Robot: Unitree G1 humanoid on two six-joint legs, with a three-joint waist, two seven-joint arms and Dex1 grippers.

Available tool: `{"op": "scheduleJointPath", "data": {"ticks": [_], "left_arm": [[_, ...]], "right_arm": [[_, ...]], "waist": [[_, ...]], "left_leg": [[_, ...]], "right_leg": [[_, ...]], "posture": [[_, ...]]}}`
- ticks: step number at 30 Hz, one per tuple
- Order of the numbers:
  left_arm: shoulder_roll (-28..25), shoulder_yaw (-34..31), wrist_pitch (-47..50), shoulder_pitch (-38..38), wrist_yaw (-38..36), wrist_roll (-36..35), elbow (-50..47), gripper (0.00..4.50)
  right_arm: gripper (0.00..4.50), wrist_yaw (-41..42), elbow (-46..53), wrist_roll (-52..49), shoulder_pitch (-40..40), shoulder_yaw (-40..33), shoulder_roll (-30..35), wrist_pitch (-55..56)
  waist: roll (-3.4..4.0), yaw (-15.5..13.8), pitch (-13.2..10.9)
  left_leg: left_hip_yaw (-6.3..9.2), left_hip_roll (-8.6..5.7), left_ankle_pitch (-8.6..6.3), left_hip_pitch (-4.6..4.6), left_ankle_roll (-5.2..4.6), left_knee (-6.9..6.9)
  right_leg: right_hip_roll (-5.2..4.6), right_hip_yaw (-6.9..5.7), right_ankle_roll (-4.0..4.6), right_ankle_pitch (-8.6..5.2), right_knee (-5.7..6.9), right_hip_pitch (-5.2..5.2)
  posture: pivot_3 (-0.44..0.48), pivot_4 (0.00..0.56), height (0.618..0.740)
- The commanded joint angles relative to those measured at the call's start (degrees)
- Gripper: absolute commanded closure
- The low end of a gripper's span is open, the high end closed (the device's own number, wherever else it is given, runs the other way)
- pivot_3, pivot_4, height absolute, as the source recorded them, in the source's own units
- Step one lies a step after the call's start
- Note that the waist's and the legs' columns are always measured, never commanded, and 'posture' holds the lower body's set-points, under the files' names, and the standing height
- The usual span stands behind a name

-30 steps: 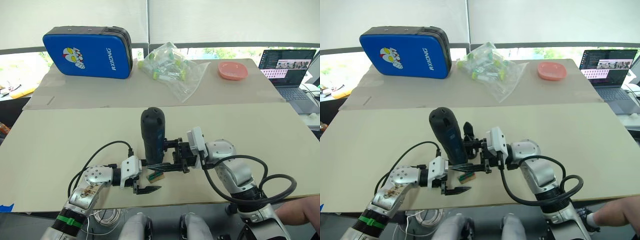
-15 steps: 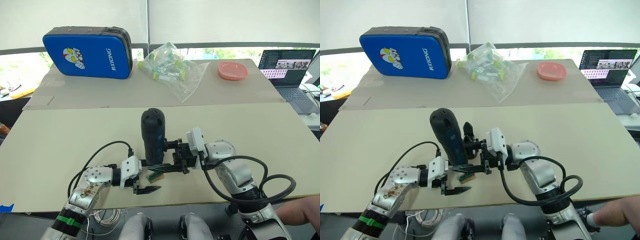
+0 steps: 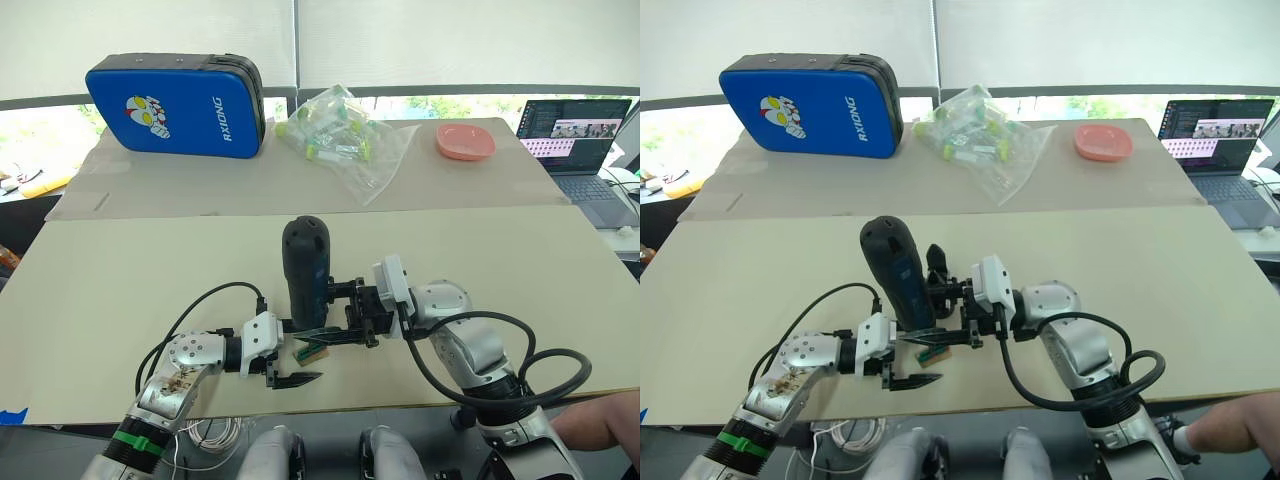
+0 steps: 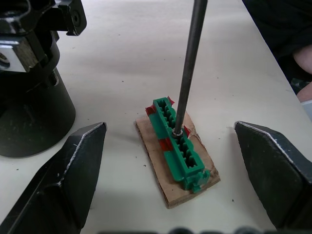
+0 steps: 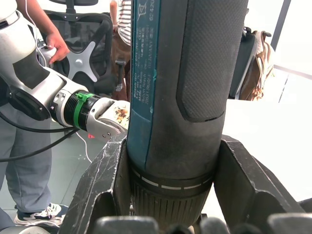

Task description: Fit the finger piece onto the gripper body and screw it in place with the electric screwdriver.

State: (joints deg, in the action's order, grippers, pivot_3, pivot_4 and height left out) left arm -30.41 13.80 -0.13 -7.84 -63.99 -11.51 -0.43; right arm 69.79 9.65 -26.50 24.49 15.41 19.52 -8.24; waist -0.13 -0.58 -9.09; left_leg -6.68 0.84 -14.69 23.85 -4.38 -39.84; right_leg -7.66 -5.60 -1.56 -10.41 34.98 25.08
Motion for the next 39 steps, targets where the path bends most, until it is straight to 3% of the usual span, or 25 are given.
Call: {"op": "scheduleJointPath", "data": {"ticks": [1,19,39], "left_arm": [[-1.25,1.13,1.31,1.77,-0.24,1.38,2.51,0.08],[-1.74,-1.13,1.86,2.72,0.75,-0.21,0.36,0.08],[-5.81,-9.45,4.17,6.13,-2.39,-11.67,-8.69,0.08]], "right_arm": [[2.53,0.12,1.86,-1.07,0.79,-0.33,0.31,-0.75],[2.53,-0.13,3.25,-2.31,1.32,-1.38,0.64,-0.79],[2.53,-2.65,10.24,-10.08,3.67,-6.51,2.01,-5.55]], "waist": [[0.00,0.00,0.00],[0.00,0.34,0.00],[-0.04,0.43,-0.10]], "left_leg": [[0.00,0.00,0.00,0.00,0.00,0.00],[0.00,0.02,0.00,0.00,0.01,0.05],[0.00,0.01,0.05,0.42,0.03,0.03]], "right_leg": [[0.00,0.00,0.00,0.00,0.00,0.00],[0.01,0.01,0.02,-0.02,0.00,0.04],[0.01,-0.01,0.03,0.00,-0.01,0.17]], "posture": [[0.000,0.150,0.740],[0.000,0.150,0.740],[0.000,0.150,0.740]]}}
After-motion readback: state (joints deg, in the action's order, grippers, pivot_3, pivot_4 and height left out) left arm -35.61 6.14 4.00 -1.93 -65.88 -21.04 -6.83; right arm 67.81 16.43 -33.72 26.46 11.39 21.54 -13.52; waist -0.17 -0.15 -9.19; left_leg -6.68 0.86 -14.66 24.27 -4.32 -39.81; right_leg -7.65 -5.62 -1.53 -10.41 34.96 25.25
